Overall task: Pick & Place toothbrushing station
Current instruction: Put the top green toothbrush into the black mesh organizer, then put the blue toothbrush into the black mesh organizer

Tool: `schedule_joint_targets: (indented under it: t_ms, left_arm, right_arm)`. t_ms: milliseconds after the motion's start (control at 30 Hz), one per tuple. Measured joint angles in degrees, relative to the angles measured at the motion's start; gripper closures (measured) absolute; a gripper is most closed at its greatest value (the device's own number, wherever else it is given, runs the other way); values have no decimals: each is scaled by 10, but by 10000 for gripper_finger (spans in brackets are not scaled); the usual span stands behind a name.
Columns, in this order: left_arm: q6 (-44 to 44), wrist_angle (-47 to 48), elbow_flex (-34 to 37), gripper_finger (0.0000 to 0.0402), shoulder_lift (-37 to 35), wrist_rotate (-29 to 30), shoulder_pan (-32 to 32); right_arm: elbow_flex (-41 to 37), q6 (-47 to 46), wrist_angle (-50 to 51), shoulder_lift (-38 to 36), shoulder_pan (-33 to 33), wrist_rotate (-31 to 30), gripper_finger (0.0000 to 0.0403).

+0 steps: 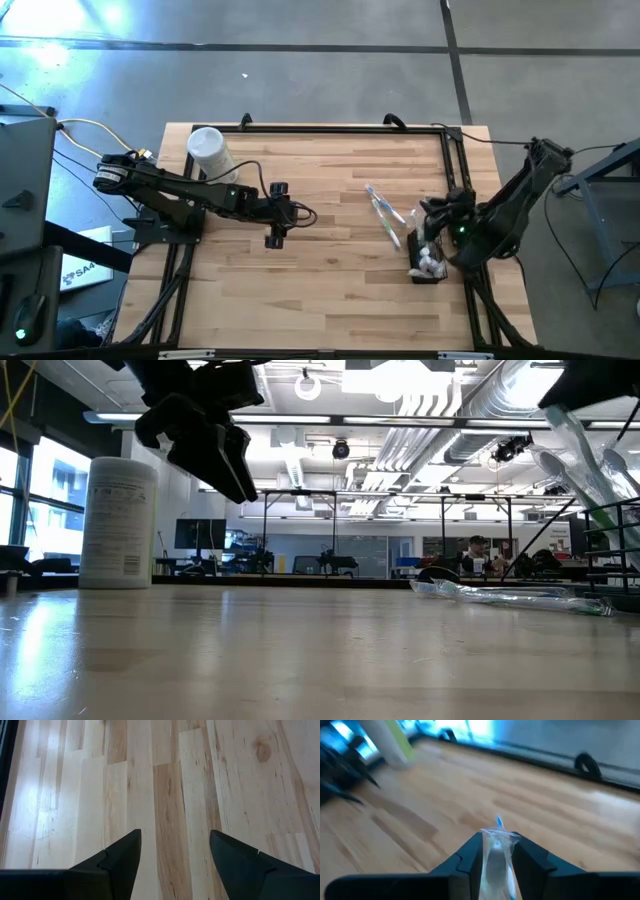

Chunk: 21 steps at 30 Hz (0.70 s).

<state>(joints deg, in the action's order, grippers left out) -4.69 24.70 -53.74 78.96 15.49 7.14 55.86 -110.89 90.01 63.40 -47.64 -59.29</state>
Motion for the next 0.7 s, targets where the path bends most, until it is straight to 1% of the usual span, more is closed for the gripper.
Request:
schedule_joint_targets:
  t_ms: [33,100,200,333,433,567,633,700]
  left_arm:
    - [-1,-2,0,169,0,0,0]
    - [-3,-8,0,169,0,0,0]
    - [-6,-8,0,169,0,0,0]
    - [-6,-7,0,169,0,0,0]
    - [-9,-7,0,169,0,0,0]
    - [-9,-9,0,169,0,0,0]
    - [-9,-12,0,169,0,0,0]
    - [-10,-14,0,169,0,0,0]
  right_arm:
    - [0,2,-1,-14,0,-16,317]
    - [0,6,-14,-43,0,-20,322]
    - [0,66,-51,-65,0,13,328]
    - [0,139,-121,-66,0,38,339]
    - [0,196,-174,-59,0,38,347]
    - [0,280,-247,-65,0,5,356]
    - [0,351,-296,-71,0,-21,358]
    - [6,447,-351,-80,0,-37,359]
